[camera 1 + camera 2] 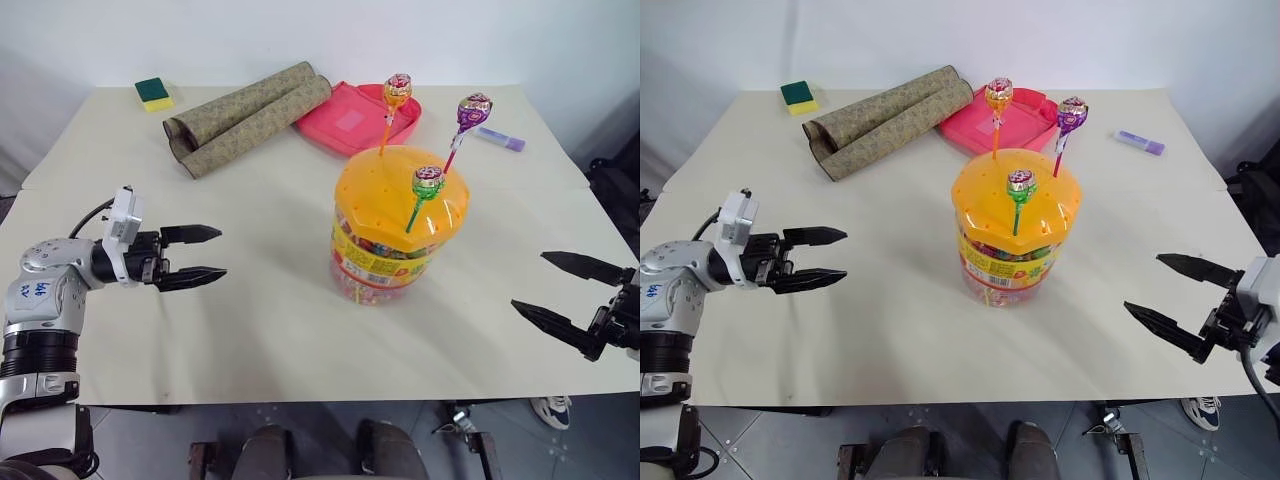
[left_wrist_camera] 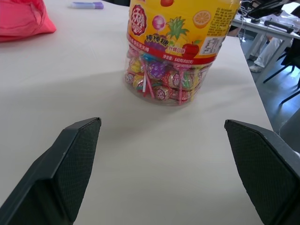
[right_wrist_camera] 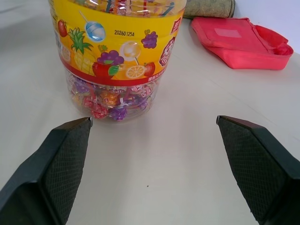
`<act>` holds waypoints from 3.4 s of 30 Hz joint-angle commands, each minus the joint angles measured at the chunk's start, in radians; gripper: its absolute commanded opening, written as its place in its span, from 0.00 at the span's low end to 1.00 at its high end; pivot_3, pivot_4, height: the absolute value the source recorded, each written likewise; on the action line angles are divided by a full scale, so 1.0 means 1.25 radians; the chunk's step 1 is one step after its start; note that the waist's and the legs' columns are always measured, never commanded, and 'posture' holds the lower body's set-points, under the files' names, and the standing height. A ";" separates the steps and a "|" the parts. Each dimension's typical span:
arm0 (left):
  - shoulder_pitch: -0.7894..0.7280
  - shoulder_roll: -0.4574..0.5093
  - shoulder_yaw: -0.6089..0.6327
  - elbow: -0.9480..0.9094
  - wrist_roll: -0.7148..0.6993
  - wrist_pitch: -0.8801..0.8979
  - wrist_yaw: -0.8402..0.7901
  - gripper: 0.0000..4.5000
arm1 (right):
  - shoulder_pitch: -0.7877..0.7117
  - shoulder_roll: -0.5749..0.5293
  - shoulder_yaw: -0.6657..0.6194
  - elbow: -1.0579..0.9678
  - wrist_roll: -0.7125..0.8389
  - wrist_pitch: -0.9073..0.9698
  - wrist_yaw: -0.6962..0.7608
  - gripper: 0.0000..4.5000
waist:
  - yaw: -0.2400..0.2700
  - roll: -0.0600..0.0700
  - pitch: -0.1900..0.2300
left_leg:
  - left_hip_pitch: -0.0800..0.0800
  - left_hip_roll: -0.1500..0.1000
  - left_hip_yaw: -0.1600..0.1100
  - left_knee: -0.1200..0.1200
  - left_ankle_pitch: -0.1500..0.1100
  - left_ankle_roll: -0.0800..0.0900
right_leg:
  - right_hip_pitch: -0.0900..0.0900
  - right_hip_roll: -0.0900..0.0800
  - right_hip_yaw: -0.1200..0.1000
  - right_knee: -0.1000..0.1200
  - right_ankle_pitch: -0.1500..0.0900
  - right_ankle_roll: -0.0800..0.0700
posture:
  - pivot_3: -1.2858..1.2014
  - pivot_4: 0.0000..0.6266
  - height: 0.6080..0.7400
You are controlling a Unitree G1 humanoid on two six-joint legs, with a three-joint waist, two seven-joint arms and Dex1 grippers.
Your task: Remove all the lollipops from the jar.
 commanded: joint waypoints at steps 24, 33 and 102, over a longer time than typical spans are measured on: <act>-0.214 0.016 -0.017 -0.048 -0.036 0.091 -0.025 1.00 | 0.015 0.018 -0.095 -0.144 0.108 0.076 -0.102 0.99 | 0.000 0.000 0.000 | 0.000 0.000 0.000 0.001 0.000 0.000 | 0.000 0.000 0.001 0.002 0.000 0.000 | 0.52 0.24 1.00; -0.510 -0.153 -0.129 0.115 0.020 0.054 -0.051 1.00 | 0.011 0.031 -0.122 -0.261 0.215 0.147 -0.225 0.99 | 0.010 -0.002 0.001 | -0.002 -0.001 -0.001 0.006 0.000 0.001 | 0.001 0.000 0.001 0.003 0.000 0.000 | 0.52 0.24 1.00; -0.231 -0.068 -0.186 -0.244 0.268 0.938 0.547 0.02 | -0.105 -0.083 -0.072 -0.080 0.225 0.155 -0.035 1.00 | 0.002 -0.008 0.005 | -0.003 -0.001 -0.003 0.013 -0.001 0.003 | -0.001 0.000 0.005 0.008 0.001 0.001 | 0.52 0.24 1.00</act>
